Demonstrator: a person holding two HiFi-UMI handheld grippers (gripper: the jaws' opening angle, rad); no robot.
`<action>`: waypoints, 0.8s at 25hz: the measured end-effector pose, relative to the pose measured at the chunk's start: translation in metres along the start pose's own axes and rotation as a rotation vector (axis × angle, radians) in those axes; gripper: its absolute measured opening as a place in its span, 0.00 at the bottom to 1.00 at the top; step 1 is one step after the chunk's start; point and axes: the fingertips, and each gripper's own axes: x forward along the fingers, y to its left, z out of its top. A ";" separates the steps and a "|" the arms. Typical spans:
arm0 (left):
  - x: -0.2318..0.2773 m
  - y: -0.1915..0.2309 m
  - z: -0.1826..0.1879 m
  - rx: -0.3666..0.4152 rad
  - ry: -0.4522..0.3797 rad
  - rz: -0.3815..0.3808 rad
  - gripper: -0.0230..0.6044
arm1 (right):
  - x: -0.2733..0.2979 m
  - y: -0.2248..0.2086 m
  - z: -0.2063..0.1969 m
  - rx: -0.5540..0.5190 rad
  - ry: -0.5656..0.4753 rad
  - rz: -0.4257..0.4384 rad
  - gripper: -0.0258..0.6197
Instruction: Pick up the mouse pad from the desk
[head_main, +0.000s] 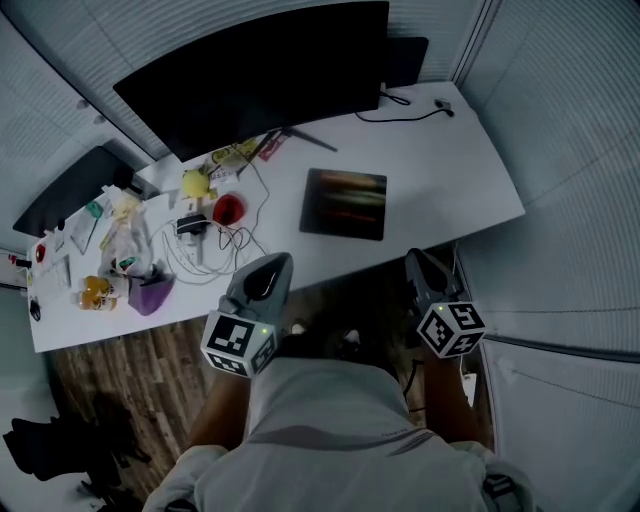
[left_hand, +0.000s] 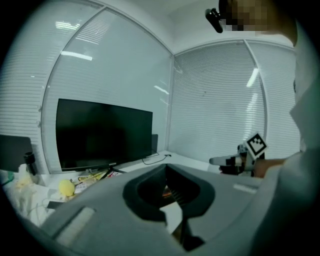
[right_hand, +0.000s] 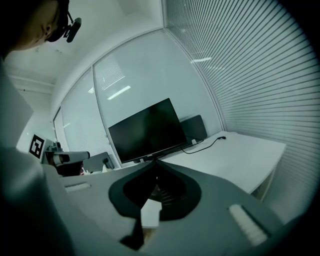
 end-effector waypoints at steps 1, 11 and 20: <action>0.007 0.005 0.001 0.001 0.000 -0.007 0.04 | 0.006 -0.002 0.002 0.004 -0.004 0.000 0.05; 0.097 0.095 -0.002 -0.052 0.030 -0.113 0.04 | 0.109 -0.007 0.028 -0.045 0.040 -0.076 0.05; 0.156 0.161 -0.032 -0.129 0.130 -0.093 0.04 | 0.193 -0.038 0.013 -0.102 0.160 -0.171 0.07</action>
